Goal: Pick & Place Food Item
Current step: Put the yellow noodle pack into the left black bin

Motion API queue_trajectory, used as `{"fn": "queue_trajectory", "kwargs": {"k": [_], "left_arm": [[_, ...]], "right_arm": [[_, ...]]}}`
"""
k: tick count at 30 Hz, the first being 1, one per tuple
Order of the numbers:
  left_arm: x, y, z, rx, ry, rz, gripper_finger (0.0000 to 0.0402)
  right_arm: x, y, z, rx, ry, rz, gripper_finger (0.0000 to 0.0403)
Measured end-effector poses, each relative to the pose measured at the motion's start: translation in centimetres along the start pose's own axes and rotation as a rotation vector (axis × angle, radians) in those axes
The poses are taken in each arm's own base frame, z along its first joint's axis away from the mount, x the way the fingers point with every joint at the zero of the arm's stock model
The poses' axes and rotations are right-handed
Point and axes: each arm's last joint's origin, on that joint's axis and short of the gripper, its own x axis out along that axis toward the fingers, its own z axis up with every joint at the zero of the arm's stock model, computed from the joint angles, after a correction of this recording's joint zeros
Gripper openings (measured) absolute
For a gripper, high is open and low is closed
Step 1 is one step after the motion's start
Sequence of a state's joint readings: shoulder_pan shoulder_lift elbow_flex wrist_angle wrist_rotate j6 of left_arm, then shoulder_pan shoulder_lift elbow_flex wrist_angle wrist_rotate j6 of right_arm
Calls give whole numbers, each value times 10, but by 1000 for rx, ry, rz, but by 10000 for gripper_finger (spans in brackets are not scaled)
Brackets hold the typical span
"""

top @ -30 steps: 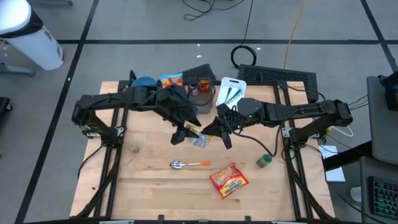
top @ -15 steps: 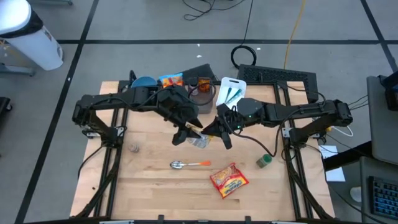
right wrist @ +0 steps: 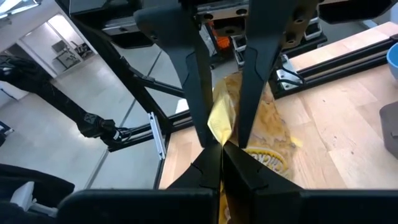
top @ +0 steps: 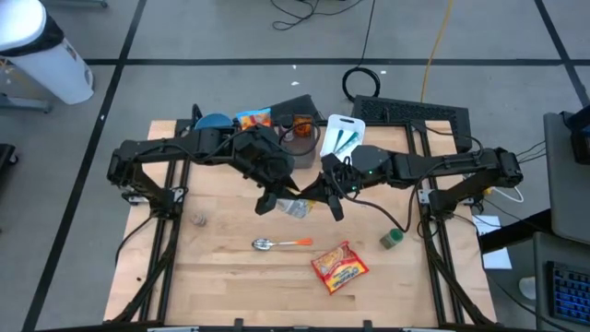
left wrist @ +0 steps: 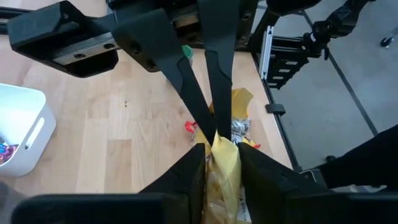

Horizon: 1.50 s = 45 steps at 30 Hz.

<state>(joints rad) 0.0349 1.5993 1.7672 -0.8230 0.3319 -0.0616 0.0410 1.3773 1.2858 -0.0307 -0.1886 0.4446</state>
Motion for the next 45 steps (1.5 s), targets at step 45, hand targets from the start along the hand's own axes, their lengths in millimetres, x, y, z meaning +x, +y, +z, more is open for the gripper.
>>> {"fn": "queue_trajectory", "kwargs": {"k": [45], "left_arm": [[-2, 2, 5, -17, -46, -28, 84]], "right_arm": [[-1, 1, 0, -4, 12, 23, 0]]}}
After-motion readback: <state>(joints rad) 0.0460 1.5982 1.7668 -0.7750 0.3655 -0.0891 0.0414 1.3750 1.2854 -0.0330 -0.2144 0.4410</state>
